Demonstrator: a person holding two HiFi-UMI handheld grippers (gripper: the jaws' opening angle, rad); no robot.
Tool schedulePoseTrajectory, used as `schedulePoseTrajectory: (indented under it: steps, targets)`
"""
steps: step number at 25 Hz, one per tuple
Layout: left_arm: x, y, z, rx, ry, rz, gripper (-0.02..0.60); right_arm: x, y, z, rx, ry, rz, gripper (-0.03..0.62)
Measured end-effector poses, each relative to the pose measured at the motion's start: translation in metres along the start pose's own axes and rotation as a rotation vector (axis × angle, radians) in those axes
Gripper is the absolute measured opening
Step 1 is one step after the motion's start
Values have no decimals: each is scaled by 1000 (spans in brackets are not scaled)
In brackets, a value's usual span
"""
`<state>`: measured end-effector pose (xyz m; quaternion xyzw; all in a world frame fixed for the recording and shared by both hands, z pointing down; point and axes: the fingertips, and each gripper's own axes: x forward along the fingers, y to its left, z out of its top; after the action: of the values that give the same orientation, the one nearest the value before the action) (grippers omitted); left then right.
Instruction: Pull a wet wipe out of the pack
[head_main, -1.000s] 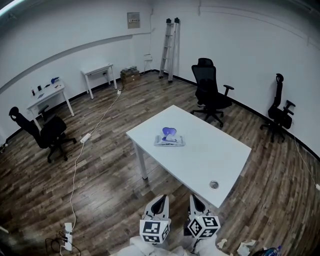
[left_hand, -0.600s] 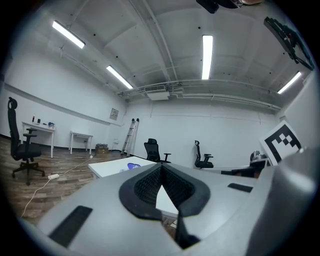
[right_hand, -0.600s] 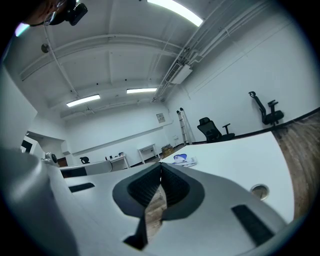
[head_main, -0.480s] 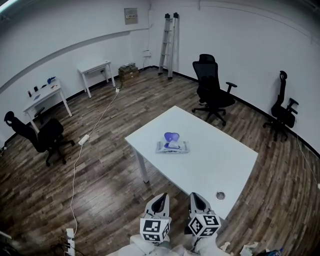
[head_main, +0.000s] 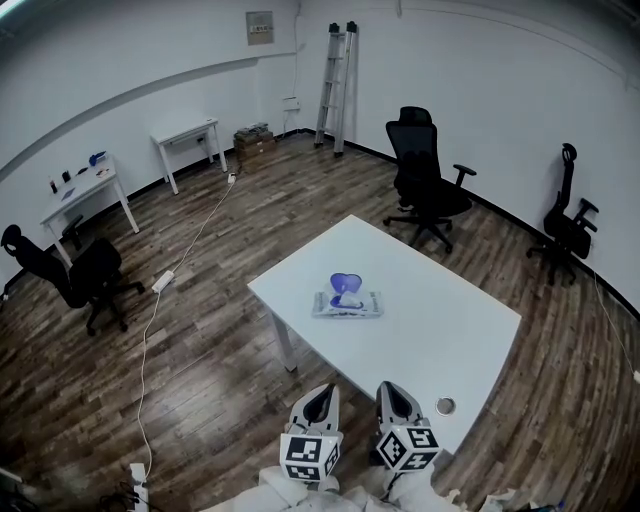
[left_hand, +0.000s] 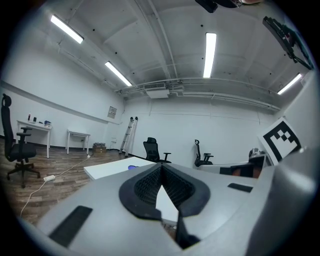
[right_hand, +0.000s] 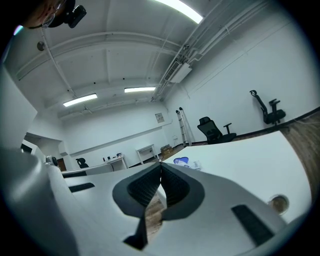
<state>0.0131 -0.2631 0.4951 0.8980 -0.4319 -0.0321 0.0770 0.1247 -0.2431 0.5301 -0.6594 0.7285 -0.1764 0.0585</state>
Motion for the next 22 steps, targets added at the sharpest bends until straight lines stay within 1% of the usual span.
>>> schedulePoseTrajectory:
  steps: [11,22]
  targets:
    - [21,8,-2,-22,9,-5,0,12,-7,-1,22,18,-19,9]
    - [25,14,-7,-44,20,30,0,20,-6,3,13,28,5,9]
